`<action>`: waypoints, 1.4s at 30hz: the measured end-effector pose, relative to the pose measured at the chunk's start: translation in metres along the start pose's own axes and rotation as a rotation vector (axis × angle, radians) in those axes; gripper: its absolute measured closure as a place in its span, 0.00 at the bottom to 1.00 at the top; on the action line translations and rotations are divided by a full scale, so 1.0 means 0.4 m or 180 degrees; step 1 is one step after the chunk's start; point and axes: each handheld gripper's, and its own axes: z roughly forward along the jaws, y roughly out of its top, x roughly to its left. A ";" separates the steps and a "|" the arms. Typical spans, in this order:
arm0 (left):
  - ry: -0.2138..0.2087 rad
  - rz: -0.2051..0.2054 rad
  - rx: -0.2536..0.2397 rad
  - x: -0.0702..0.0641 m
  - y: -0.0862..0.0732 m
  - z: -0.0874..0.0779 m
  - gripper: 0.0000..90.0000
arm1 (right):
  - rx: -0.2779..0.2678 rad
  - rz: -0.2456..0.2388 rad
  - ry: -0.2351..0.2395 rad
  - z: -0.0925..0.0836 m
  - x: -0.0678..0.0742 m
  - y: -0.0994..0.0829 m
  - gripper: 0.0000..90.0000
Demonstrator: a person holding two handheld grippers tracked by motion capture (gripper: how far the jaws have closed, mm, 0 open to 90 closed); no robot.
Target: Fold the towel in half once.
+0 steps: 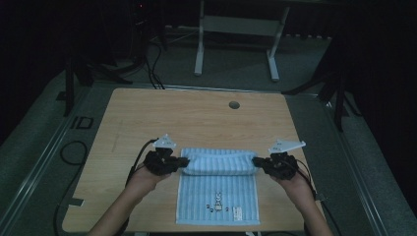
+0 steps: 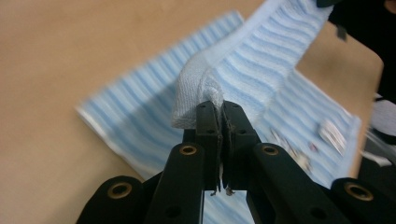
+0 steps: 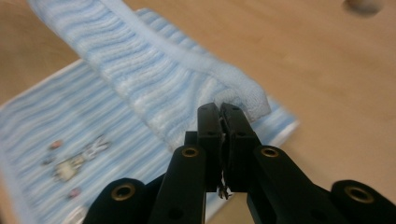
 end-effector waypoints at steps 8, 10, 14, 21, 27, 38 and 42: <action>-0.0108 -0.0204 0.0388 0.002 -0.110 0.078 0.96 | 0.0231 0.0142 0.0190 0.063 0.028 -0.110 0.97; -0.0020 -0.0211 0.0464 0.008 -0.122 0.094 0.96 | 0.0306 0.0123 0.0165 0.082 0.031 -0.121 0.97; 0.0054 -0.0161 0.0556 0.009 -0.126 0.115 0.95 | 0.0417 0.0118 0.0140 0.113 0.030 -0.129 0.97; 0.0082 -0.0107 0.0129 -0.028 -0.097 0.022 0.95 | 0.0130 0.0033 0.0043 0.038 0.061 -0.090 0.96; -0.0372 0.0118 0.0618 -0.093 -0.178 -0.012 0.59 | -0.0007 0.0095 0.0319 -0.068 0.138 -0.190 0.75; -0.0383 -0.0062 0.0478 -0.050 -0.165 0.018 0.49 | 0.0227 0.0346 0.0306 -0.021 0.095 -0.201 0.68; -0.0268 -0.0062 0.0551 -0.032 -0.151 0.053 0.49 | 0.0430 0.0314 0.0278 0.029 0.082 -0.188 0.64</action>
